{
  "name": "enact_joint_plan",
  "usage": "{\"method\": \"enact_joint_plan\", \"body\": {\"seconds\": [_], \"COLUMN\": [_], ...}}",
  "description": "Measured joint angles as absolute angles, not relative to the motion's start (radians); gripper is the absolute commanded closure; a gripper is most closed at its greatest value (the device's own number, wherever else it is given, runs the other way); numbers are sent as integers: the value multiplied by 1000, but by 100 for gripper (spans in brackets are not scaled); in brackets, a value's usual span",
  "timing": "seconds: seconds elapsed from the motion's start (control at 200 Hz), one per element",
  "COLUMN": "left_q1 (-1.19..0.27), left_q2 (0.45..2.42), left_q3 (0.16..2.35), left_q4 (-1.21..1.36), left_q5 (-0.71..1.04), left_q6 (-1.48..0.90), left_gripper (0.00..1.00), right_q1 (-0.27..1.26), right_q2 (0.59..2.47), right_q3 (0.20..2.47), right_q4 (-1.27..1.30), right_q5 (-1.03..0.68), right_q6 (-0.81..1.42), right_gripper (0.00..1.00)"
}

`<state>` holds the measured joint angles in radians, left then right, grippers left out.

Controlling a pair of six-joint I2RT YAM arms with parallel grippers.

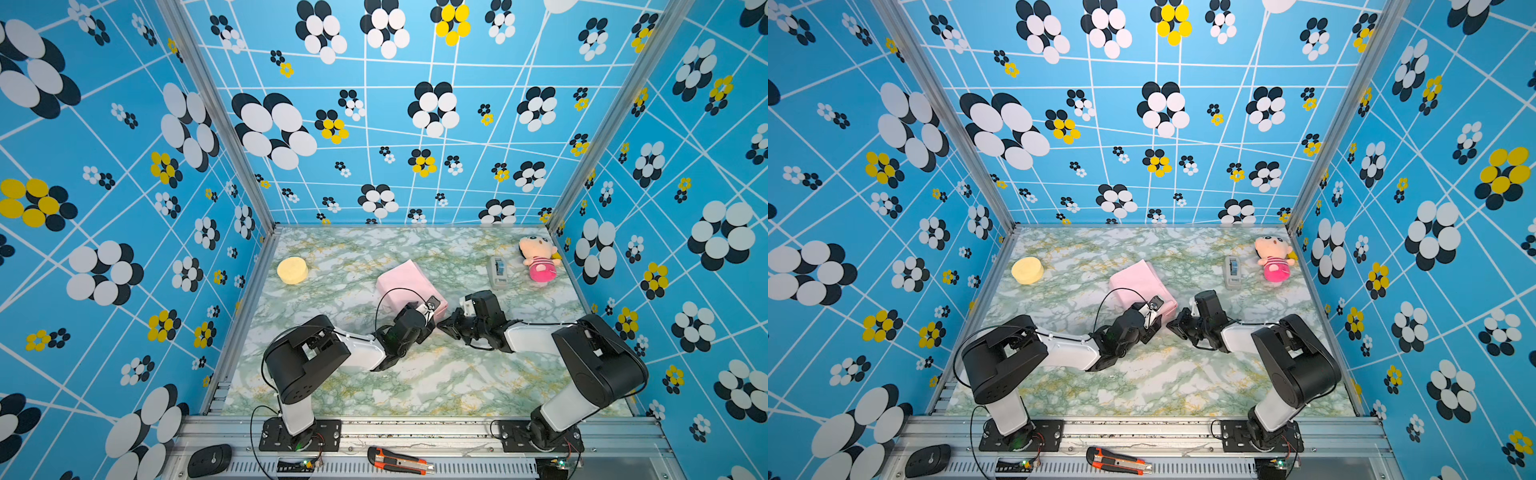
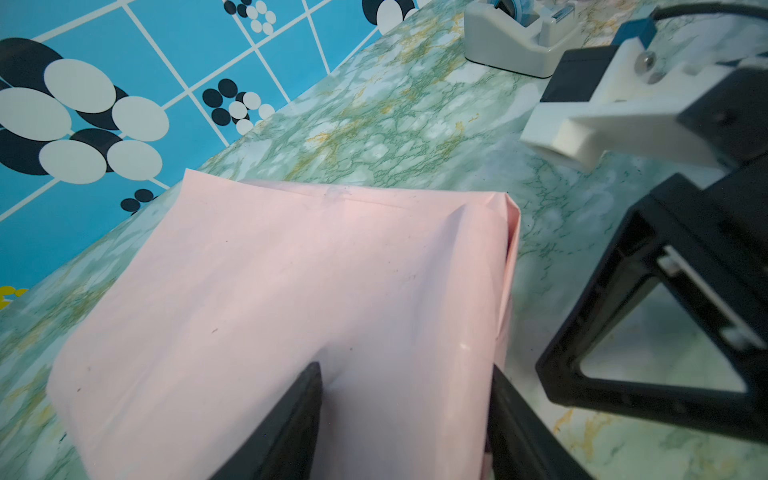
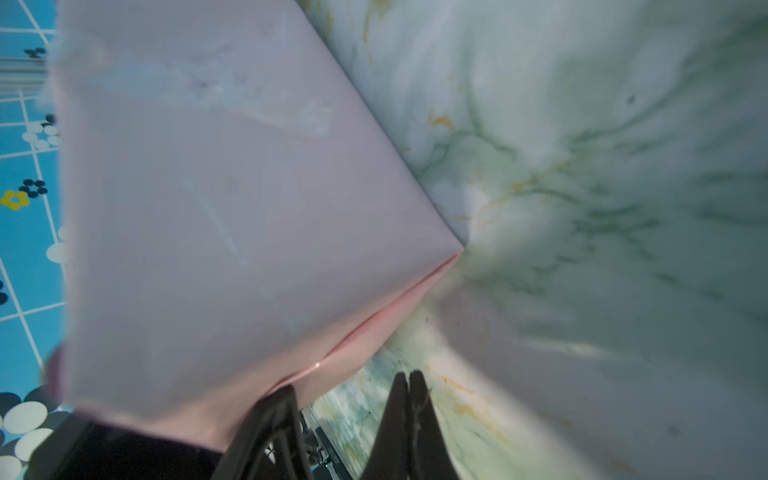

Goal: Wrap the gift box in paper

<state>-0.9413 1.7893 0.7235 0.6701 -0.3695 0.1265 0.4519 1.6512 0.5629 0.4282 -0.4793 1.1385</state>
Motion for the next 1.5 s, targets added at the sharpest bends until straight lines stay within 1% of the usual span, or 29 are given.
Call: {"method": "enact_joint_plan", "body": {"seconds": [0.17, 0.42, 0.595, 0.815, 0.945, 1.11, 1.319, 1.389, 1.504], "left_q1": [-935, -920, -915, -915, -915, -916, -922, -926, -928], "left_q2": [1783, 1754, 1707, 1615, 1547, 1544, 1651, 1679, 1696], "left_q3": [724, 749, 761, 762, 762, 760, 759, 759, 759], "left_q4": [663, 576, 469, 336, 317, 318, 338, 346, 380], "left_q5": [-349, -294, -253, -228, -229, -266, -313, -327, -349], "left_q6": [126, 135, 150, 188, 229, 272, 300, 309, 313], "left_gripper": [37, 32, 23, 7, 4, 2, 1, 2, 7], "right_q1": [456, 463, 466, 469, 471, 474, 478, 478, 478], "right_q2": [1686, 1699, 1699, 1699, 1699, 1700, 1700, 1700, 1700], "right_q3": [564, 564, 563, 563, 563, 563, 563, 563, 563], "right_q4": [529, 573, 592, 613, 619, 619, 619, 619, 619], "right_q5": [-463, -453, -449, -443, -441, -438, -438, -437, -437], "right_q6": [1191, 1226, 1239, 1246, 1247, 1247, 1250, 1251, 1254], "right_gripper": [98, 98, 98, 98, 99, 99, 99, 99, 99]}}
